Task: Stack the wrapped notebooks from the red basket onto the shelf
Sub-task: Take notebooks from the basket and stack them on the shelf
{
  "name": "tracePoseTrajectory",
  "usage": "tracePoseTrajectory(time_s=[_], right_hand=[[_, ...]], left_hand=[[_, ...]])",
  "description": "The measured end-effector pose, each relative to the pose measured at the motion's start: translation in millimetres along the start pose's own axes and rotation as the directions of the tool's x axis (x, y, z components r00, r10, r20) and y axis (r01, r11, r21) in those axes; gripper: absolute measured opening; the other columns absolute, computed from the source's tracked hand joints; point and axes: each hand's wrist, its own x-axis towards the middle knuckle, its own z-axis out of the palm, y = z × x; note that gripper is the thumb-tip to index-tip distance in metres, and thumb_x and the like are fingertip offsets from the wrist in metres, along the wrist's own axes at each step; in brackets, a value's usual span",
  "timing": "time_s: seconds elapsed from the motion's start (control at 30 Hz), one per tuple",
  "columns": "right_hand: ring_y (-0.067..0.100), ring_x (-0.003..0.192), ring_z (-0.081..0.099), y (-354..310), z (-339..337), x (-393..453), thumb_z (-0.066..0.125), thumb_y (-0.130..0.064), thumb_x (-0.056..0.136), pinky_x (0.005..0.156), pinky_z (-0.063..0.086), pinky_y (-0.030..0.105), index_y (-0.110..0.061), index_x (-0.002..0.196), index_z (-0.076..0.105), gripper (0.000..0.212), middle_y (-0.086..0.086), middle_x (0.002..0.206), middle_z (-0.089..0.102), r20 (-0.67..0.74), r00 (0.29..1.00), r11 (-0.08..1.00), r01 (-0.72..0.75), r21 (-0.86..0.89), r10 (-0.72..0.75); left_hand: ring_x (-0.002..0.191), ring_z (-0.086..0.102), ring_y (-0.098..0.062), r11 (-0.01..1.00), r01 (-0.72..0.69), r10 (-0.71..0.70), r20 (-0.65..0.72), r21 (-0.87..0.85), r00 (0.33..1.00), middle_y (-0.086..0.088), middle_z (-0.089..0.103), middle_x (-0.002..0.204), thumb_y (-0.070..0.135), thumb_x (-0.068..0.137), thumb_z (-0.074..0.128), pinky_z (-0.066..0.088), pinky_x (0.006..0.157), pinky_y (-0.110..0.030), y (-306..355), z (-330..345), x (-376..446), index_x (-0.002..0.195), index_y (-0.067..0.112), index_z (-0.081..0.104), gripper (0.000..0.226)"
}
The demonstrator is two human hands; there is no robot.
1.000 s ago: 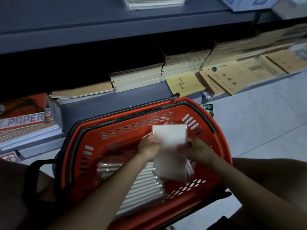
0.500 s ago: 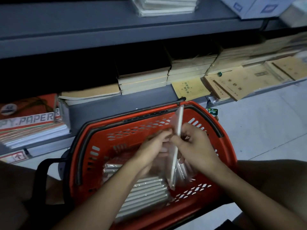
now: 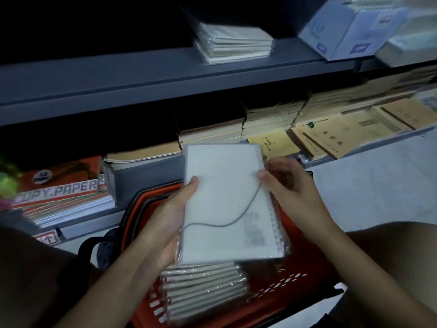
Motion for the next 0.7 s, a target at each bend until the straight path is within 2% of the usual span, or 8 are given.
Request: tracePoseTrajectory(time_s=[0.1, 0.2, 0.3, 0.37, 0.43, 0.57, 0.63, 0.7], right_hand=[[0.021, 0.097, 0.073, -2, 0, -2, 0.074, -0.032, 0.079, 0.087, 0.055, 0.037, -0.009, 0.103, 0.068, 0.034, 0.005, 0.106, 0.076, 0.25, 0.927, 0.896, -0.346, 0.277, 0.28], [0.027, 0.106, 0.071, -2, -1, -5, 0.07, -0.019, 0.081, 0.093, 0.052, 0.042, -0.01, 0.116, 0.068, 0.036, 0.006, 0.113, 0.075, 0.404, 0.888, 0.915, -0.331, 0.232, 0.219], [0.031, 0.11, 0.069, -4, -4, -3, 0.066, -0.01, 0.091, 0.096, 0.051, 0.045, -0.018, 0.117, 0.071, 0.028, 0.003, 0.112, 0.076, 0.345, 0.921, 0.976, -0.212, 0.053, 0.181], [0.025, 0.104, 0.071, -3, -2, -2, 0.061, -0.015, 0.097, 0.09, 0.056, 0.036, -0.018, 0.114, 0.073, 0.021, -0.001, 0.103, 0.077, 0.208, 0.96, 0.983, -0.177, -0.056, 0.185], [0.026, 0.097, 0.074, -7, 0, 0, 0.049, -0.031, 0.103, 0.085, 0.059, 0.035, -0.014, 0.118, 0.07, 0.031, 0.004, 0.098, 0.078, 0.145, 0.951, 0.953, -0.289, 0.087, 0.275], [0.033, 0.087, 0.076, -24, -6, 2, 0.034, -0.039, 0.107, 0.067, 0.064, 0.042, -0.005, 0.118, 0.063, 0.046, 0.019, 0.1, 0.075, 0.376, 0.85, 0.61, -0.527, 0.592, 0.369], [0.031, 0.091, 0.075, -26, -11, 4, 0.038, -0.043, 0.104, 0.07, 0.064, 0.04, -0.005, 0.118, 0.065, 0.05, 0.016, 0.106, 0.072, 0.456, 0.832, 0.494, -0.554, 0.67, 0.315], [0.035, 0.115, 0.066, -25, -14, 4, 0.041, -0.054, 0.101, 0.085, 0.061, 0.045, -0.005, 0.127, 0.063, 0.06, 0.019, 0.126, 0.067, 0.509, 0.814, 0.484, -0.577, 0.657, 0.28]], left_hand=[[0.106, 0.072, -0.029, 1.0, -0.01, 0.011, 0.008, -0.023, 1.0, -0.011, 0.074, 0.116, 0.045, 0.093, 0.057, 0.06, 0.084, -0.047, 4, 1, 3, 0.127, 0.016, 0.066, 0.045], [0.113, 0.068, -0.034, 0.997, -0.063, 0.063, 0.003, -0.048, 0.998, -0.015, 0.07, 0.123, 0.029, 0.091, 0.062, 0.052, 0.099, -0.055, 6, 0, 8, 0.132, 0.012, 0.059, 0.044], [0.104, 0.072, -0.029, 0.977, -0.215, 0.215, 0.016, 0.003, 0.977, -0.012, 0.073, 0.118, 0.005, 0.092, 0.058, 0.058, 0.09, -0.043, 8, -3, 8, 0.126, 0.012, 0.063, 0.035], [0.106, 0.071, -0.025, 0.931, -0.351, 0.346, 0.064, 0.102, 0.936, -0.008, 0.075, 0.115, -0.002, 0.092, 0.057, 0.058, 0.091, -0.035, 8, -2, 8, 0.121, 0.012, 0.066, 0.033], [0.111, 0.069, -0.019, 0.79, -0.522, 0.505, 0.141, 0.32, 0.851, 0.001, 0.075, 0.115, 0.0, 0.092, 0.062, 0.055, 0.094, -0.033, 5, -2, 10, 0.116, 0.021, 0.072, 0.033], [0.143, 0.031, -0.009, 0.185, -0.664, 0.674, 0.399, 0.724, 0.622, 0.026, 0.05, 0.144, 0.006, 0.09, 0.068, 0.021, 0.117, -0.033, -5, -7, 22, 0.114, 0.053, 0.068, 0.053], [0.149, 0.017, -0.011, 0.127, -0.672, 0.697, 0.416, 0.73, 0.584, 0.027, 0.037, 0.153, 0.002, 0.089, 0.068, 0.01, 0.118, -0.034, -4, -10, 22, 0.112, 0.056, 0.067, 0.058], [0.152, 0.01, -0.015, 0.06, -0.67, 0.693, 0.452, 0.74, 0.562, 0.024, 0.029, 0.159, -0.01, 0.086, 0.065, 0.006, 0.118, -0.036, 2, -13, 20, 0.111, 0.054, 0.069, 0.069]])
